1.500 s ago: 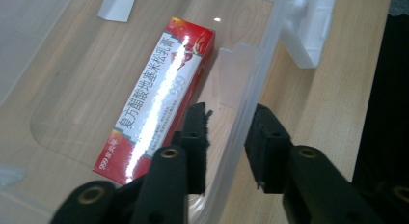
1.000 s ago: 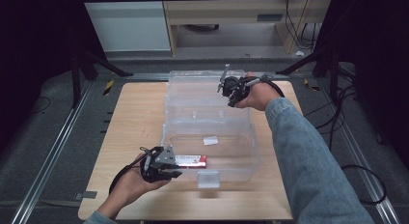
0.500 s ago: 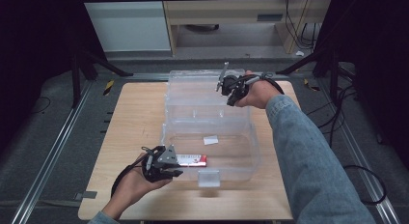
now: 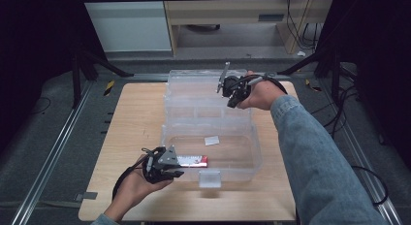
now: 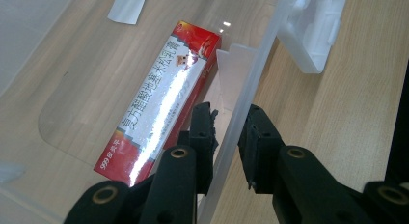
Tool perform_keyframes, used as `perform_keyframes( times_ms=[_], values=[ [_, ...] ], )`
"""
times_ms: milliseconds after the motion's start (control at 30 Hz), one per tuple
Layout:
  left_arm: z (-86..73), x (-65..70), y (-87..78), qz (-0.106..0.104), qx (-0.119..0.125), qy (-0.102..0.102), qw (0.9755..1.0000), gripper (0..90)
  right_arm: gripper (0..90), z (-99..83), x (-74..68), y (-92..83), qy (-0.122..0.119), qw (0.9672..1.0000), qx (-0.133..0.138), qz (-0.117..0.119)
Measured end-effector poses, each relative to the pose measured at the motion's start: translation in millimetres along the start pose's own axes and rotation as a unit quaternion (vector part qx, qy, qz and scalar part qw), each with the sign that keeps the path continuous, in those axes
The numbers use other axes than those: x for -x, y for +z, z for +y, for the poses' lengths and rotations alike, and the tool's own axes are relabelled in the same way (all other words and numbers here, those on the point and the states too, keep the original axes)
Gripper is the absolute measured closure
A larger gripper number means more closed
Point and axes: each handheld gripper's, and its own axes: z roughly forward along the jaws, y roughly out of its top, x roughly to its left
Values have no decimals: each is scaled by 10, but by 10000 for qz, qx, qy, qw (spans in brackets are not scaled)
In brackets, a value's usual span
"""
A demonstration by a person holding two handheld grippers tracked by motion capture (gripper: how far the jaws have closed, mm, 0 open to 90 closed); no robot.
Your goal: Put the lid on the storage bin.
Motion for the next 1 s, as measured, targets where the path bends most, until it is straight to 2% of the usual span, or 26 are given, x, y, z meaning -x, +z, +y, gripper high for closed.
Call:
perform_keyframes(
  times_ms=[300,567,767,900,1000],
  values=[
    [4,2,4,2,-13,-21,10000,753,884,-20,-181,-148,-130,9998,114,-69],
    [11,16,10,35,-21,-35,10000,750,887,-42,-340,-240,-151,9996,193,-144],
    [14,20,14,56,-36,4,10000,748,889,-75,-441,-294,-216,9993,275,-127],
    [19,17,16,58,-56,10,10000,748,888,-82,-484,-315,-236,9992,266,-163],
    [22,15,19,73,-57,1,10000,747,885,-92,-460,-302,-206,9993,291,-142]
  ],
)
